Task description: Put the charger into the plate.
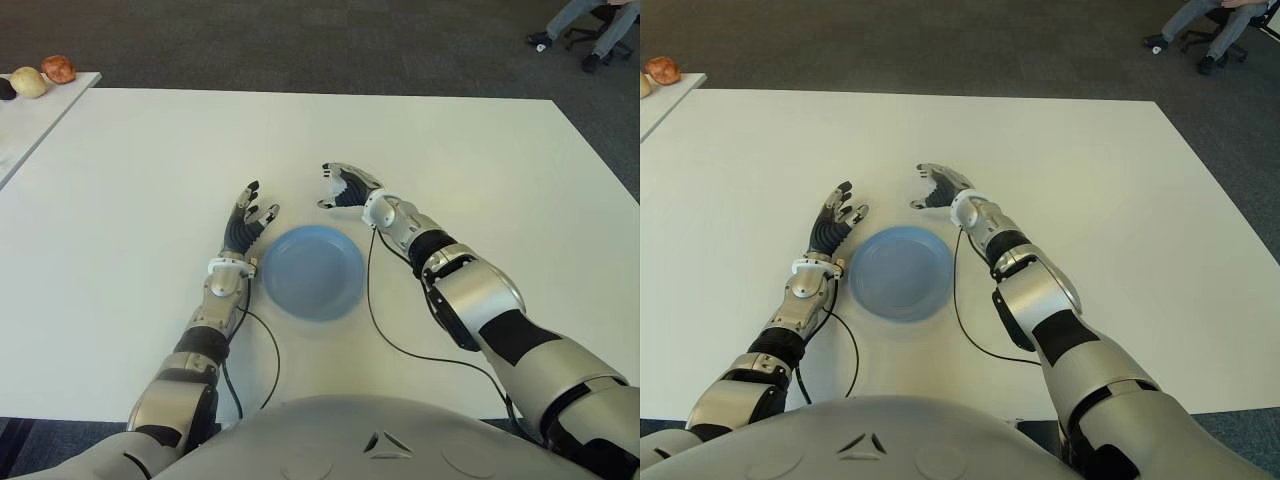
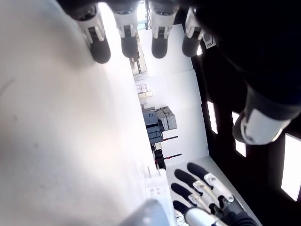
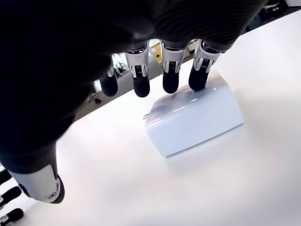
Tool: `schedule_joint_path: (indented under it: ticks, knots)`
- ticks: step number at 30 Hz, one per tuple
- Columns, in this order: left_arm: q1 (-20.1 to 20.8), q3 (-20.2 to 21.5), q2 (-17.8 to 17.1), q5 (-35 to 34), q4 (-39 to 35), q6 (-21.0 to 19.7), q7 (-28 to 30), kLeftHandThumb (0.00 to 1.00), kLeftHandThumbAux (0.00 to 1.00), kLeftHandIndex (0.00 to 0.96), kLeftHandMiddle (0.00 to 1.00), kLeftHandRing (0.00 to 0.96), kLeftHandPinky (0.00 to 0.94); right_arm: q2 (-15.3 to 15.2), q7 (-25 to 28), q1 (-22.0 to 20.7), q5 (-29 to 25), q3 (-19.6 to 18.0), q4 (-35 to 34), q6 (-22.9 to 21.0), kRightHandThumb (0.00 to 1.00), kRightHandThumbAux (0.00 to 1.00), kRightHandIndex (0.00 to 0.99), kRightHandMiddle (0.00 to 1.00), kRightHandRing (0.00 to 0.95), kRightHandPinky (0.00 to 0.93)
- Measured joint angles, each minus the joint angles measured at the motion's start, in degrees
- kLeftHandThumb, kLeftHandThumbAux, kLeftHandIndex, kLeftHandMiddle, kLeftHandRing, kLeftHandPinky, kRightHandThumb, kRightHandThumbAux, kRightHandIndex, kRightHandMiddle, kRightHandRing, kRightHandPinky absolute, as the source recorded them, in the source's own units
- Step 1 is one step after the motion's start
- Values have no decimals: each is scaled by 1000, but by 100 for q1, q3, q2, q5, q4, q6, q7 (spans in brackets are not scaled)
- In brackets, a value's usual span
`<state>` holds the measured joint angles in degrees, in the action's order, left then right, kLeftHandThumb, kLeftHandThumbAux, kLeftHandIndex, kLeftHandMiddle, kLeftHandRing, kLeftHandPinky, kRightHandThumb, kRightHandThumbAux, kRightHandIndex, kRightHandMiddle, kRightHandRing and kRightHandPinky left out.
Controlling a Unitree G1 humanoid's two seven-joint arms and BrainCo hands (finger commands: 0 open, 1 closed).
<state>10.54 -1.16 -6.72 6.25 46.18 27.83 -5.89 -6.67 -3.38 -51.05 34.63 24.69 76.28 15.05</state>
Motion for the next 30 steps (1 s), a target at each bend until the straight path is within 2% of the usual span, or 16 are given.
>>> schedule_joint_path:
  ticks: [11, 30]
  knots:
    - [8, 13, -5, -5, 9, 1, 0, 0, 540, 45, 74, 50, 26, -396, 99, -22, 94, 133, 24, 90, 0, 699, 0, 0, 0, 39]
    - [100, 25, -32, -9, 116, -9, 8, 0, 550, 37, 72, 50, 5, -1195, 413, 98, 115, 287, -73, 930, 0, 831, 0, 23, 36, 103]
